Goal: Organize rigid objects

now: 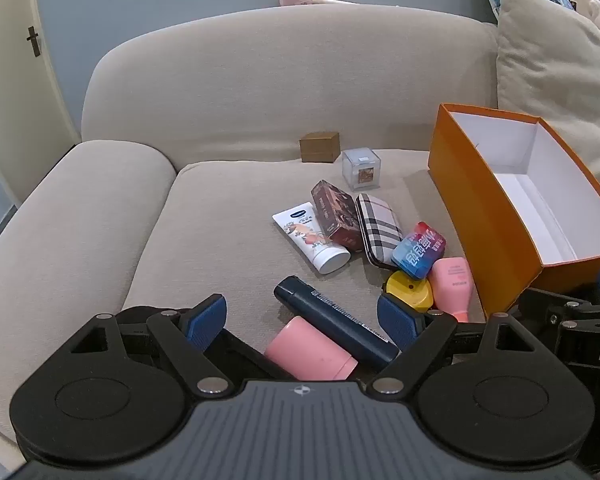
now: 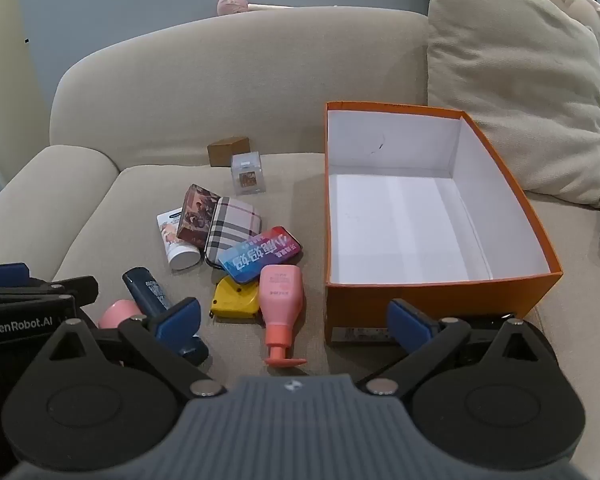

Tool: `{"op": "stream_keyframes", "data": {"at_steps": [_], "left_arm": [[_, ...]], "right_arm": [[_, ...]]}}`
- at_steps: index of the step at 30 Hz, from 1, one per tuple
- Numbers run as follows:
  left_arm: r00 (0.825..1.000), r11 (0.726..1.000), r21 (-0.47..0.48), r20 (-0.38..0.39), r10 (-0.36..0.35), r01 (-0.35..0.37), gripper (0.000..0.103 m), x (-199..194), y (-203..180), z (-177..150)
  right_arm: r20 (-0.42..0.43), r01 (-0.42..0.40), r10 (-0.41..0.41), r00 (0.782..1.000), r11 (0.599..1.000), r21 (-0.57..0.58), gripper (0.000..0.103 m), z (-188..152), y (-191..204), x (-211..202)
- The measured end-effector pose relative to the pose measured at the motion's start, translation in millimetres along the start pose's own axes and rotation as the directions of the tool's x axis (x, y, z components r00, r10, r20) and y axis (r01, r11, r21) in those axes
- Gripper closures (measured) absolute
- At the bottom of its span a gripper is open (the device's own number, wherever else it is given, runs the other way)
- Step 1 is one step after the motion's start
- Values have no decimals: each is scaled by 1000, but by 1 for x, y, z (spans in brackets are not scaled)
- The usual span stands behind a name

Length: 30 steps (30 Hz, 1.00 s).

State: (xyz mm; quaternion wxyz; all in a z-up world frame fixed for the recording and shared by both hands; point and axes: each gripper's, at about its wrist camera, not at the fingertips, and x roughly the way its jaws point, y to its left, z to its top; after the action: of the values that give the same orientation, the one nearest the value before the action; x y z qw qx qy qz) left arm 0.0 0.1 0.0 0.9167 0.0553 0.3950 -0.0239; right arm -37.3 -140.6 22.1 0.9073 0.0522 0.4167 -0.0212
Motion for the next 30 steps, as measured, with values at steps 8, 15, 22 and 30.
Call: {"op": "stream_keyframes", "data": {"at_steps": [8, 15, 22, 30], "left_arm": [[1000, 1000, 1, 0, 1, -1, 3, 0, 0, 0], [1000, 1000, 0, -2, 1, -1, 3, 0, 0, 0], [1000, 1000, 0, -4, 1, -1, 3, 3, 1, -3], [1000, 1000, 1, -6, 0, 0, 3, 2, 1, -4]], "right_arm": [[-8, -1, 1, 1000, 1000, 0, 4, -4, 1, -2], [-25, 1, -1, 1000, 1000, 5, 4, -4, -1, 0], [-40, 1, 0, 999, 1000, 4, 4, -5, 0, 1], [-47, 4, -4, 999, 1000, 6, 3, -5, 1, 3]]}}
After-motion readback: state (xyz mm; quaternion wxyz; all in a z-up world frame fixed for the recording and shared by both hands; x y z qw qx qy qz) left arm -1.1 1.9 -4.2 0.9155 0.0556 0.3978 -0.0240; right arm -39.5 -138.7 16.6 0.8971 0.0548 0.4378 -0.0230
